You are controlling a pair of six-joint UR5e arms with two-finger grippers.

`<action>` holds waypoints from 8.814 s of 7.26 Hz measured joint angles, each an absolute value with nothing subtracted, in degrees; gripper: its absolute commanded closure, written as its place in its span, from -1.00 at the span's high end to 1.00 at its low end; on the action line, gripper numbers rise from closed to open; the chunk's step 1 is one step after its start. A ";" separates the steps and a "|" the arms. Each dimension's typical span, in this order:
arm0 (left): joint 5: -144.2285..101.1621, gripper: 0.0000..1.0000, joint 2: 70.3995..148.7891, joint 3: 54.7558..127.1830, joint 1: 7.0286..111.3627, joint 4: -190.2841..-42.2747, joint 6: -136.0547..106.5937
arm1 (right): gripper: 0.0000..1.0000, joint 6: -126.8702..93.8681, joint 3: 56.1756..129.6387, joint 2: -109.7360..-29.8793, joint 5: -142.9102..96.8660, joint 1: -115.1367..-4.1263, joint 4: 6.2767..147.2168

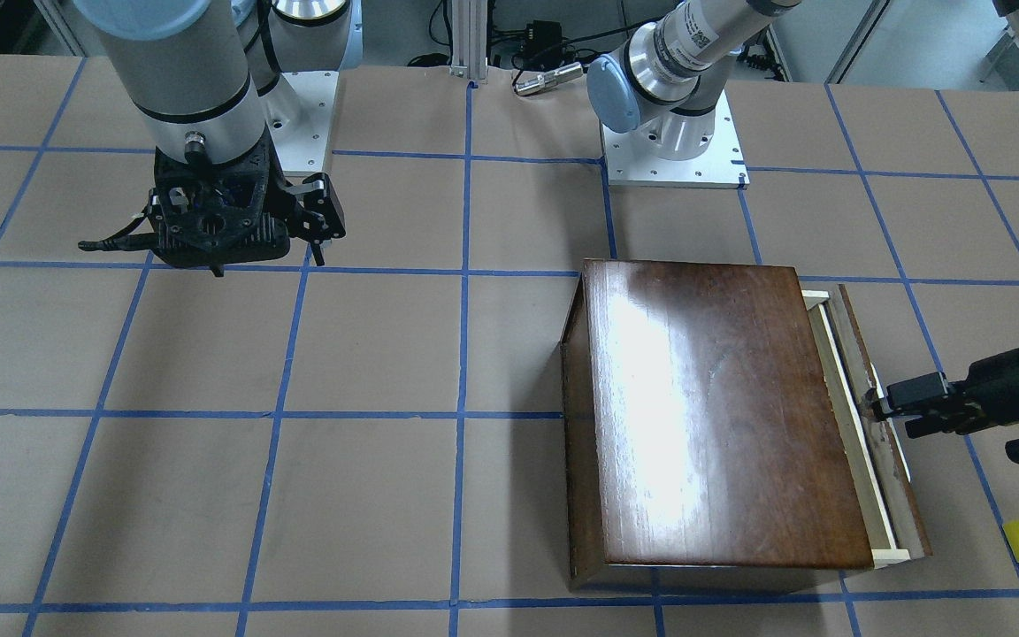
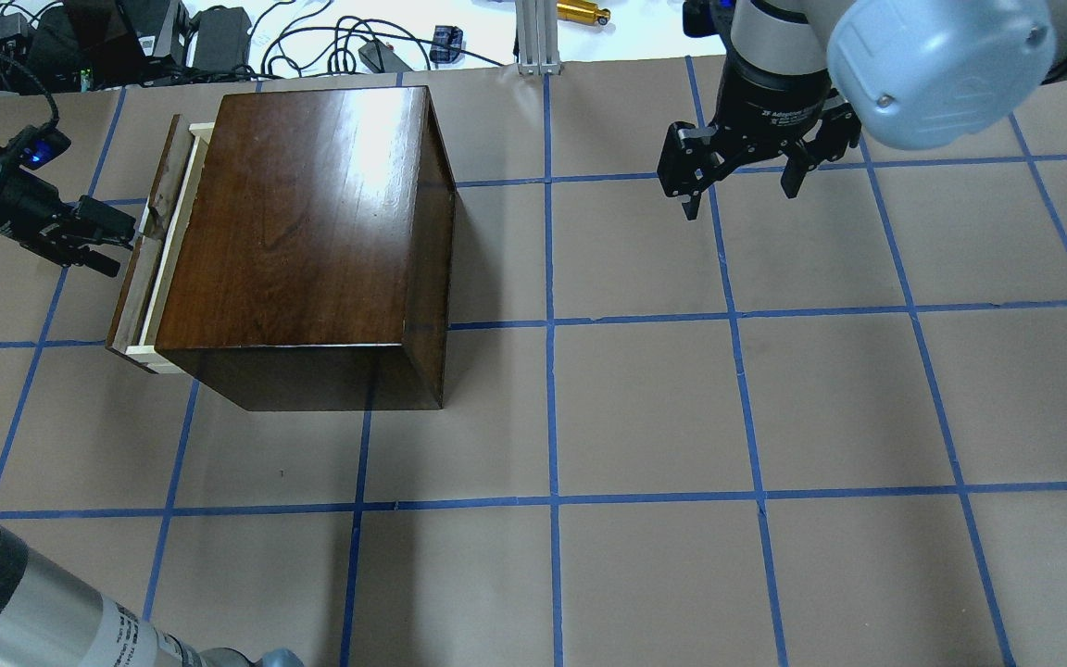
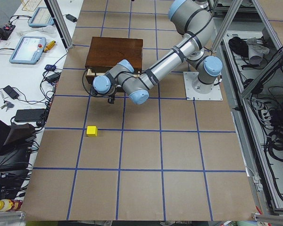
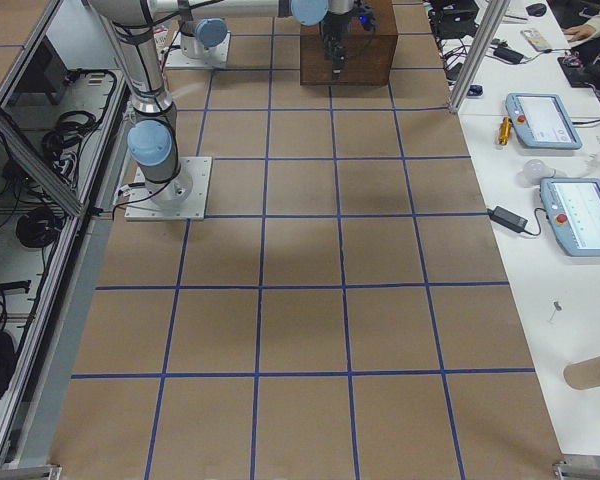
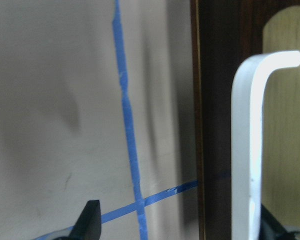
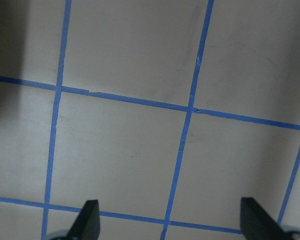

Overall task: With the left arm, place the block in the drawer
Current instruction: 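Pull the drawer outward from the cabinet with the left gripper, then release the handle and raise the left gripper above the cabinet, then move the left gripper down over the yellow cube, then close the left gripper on the yellow cube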

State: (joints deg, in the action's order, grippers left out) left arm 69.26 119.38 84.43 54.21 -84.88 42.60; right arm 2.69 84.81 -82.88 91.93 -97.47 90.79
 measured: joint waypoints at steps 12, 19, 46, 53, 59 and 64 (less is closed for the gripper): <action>71.53 1.00 116.38 83.64 47.11 -85.68 45.07 | 1.00 2.67 84.81 -82.88 91.93 -97.47 90.79; 81.93 1.00 93.36 83.33 47.50 -104.92 44.26 | 1.00 2.66 84.81 -82.89 91.93 -97.47 90.79; 92.79 1.00 107.52 74.58 54.05 -84.12 66.74 | 1.00 2.72 84.82 -82.88 91.93 -97.47 90.79; 91.98 1.00 128.51 58.25 53.52 -82.02 100.09 | 1.00 2.71 84.81 -82.88 91.93 -97.47 90.79; 92.05 1.00 135.36 57.51 53.52 -73.69 123.13 | 1.00 2.68 84.81 -82.88 91.93 -97.47 90.79; 90.17 1.00 140.45 55.32 53.53 -72.69 123.77 | 1.00 2.64 84.81 -82.88 91.93 -97.47 90.79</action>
